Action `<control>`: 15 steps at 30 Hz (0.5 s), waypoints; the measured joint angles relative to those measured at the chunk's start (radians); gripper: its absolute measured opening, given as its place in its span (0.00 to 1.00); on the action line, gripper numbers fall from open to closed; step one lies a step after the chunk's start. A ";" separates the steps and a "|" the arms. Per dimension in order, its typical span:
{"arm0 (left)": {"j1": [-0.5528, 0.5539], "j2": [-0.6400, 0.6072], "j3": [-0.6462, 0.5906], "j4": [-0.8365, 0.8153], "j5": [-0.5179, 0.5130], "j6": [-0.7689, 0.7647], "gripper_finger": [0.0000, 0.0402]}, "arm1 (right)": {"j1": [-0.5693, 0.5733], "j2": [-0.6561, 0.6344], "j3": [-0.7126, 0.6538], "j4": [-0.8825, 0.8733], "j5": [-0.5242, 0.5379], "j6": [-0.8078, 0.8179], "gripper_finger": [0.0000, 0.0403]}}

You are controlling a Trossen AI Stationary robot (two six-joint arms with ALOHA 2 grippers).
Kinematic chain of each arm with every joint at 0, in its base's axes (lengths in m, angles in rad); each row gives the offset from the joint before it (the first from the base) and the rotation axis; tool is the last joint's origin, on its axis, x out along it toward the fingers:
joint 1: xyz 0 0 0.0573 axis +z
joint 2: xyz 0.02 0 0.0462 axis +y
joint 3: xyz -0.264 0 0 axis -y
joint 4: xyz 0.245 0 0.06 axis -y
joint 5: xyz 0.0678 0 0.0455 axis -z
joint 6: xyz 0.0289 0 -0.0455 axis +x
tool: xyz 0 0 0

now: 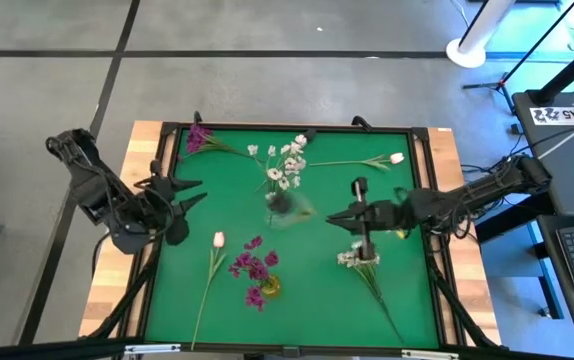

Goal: Sort flowers into vase by color
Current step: Put the bottom black flower into the yellow vase

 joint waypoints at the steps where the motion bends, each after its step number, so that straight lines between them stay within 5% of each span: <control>1: -0.004 -0.024 -0.035 0.045 0.000 0.009 0.32 | 0.000 0.001 -0.037 0.096 -0.037 0.008 0.00; 6: -0.001 -0.104 -0.207 0.384 0.007 0.189 0.32 | 0.000 0.096 -0.165 0.476 -0.133 0.025 0.00; 15: 0.093 -0.123 -0.529 1.065 0.354 0.651 0.30 | 0.001 0.348 -0.131 0.707 -0.103 0.055 0.00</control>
